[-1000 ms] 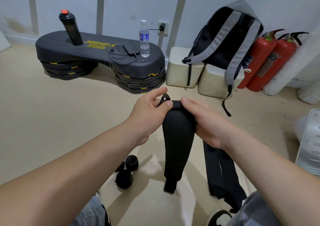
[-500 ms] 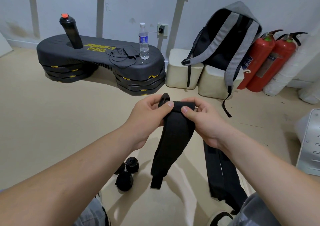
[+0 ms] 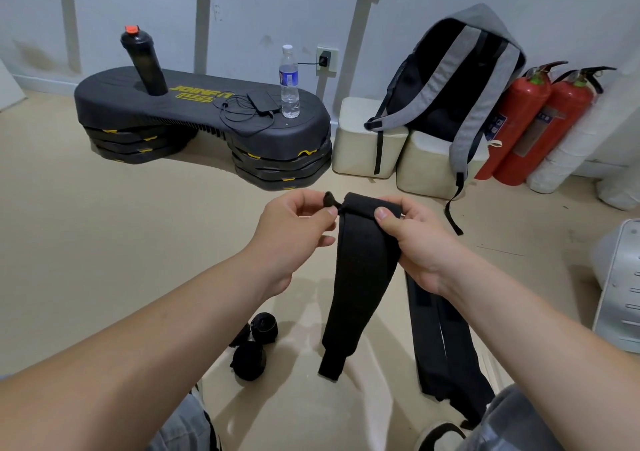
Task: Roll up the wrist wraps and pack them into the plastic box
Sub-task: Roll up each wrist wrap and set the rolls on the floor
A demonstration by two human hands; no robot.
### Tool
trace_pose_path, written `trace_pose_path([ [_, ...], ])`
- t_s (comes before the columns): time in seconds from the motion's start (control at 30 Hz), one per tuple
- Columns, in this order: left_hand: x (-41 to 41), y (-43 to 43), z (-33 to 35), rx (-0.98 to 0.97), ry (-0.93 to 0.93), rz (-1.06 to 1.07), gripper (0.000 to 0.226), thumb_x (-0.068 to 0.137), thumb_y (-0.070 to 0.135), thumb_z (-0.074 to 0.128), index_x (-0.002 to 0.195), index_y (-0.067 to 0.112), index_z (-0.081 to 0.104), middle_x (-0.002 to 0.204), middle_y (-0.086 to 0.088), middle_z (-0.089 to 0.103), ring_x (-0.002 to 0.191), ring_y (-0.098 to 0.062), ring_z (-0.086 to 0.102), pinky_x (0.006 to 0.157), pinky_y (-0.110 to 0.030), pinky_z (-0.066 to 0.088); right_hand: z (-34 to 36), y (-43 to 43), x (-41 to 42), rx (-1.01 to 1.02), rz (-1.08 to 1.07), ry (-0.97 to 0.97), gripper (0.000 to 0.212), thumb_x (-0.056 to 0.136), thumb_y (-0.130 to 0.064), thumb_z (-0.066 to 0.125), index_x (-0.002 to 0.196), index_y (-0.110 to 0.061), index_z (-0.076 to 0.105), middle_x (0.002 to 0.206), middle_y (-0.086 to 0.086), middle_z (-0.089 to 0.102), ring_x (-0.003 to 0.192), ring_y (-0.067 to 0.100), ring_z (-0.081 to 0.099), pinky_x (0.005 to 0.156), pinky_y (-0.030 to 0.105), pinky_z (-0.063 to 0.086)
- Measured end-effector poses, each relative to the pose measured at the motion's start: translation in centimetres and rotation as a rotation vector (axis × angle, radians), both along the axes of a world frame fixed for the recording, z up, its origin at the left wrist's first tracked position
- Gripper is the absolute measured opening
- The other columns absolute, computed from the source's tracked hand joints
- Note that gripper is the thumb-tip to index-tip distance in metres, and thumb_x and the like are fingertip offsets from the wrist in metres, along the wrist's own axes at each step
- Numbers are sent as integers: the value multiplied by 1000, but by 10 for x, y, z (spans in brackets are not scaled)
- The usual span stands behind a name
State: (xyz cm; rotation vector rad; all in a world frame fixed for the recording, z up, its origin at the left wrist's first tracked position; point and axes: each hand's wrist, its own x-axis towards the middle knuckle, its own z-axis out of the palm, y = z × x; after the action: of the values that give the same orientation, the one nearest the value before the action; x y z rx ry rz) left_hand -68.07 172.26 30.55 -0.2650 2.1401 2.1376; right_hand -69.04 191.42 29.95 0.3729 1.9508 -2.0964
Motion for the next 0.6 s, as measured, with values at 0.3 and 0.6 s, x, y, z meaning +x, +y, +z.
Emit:
trace_pose_path([
  [0.3, 5, 8, -11, -502, 400, -107, 9, 89, 11, 83, 91, 20, 83, 79, 17, 66, 74, 5, 61, 73, -8, 43, -4, -12, 6, -25, -39, 24, 17, 104, -12, 64, 121, -14, 66, 118, 23, 73, 96, 27, 73, 80, 37, 60],
  [0.6, -4, 4, -20, -775, 626, -244, 15, 100, 14, 69, 107, 17, 82, 94, 5, 56, 83, -6, 49, 73, -11, 37, -4, -6, 7, -47, -49, 22, 19, 103, -11, 66, 121, -13, 69, 118, 25, 74, 94, 28, 75, 85, 41, 62],
])
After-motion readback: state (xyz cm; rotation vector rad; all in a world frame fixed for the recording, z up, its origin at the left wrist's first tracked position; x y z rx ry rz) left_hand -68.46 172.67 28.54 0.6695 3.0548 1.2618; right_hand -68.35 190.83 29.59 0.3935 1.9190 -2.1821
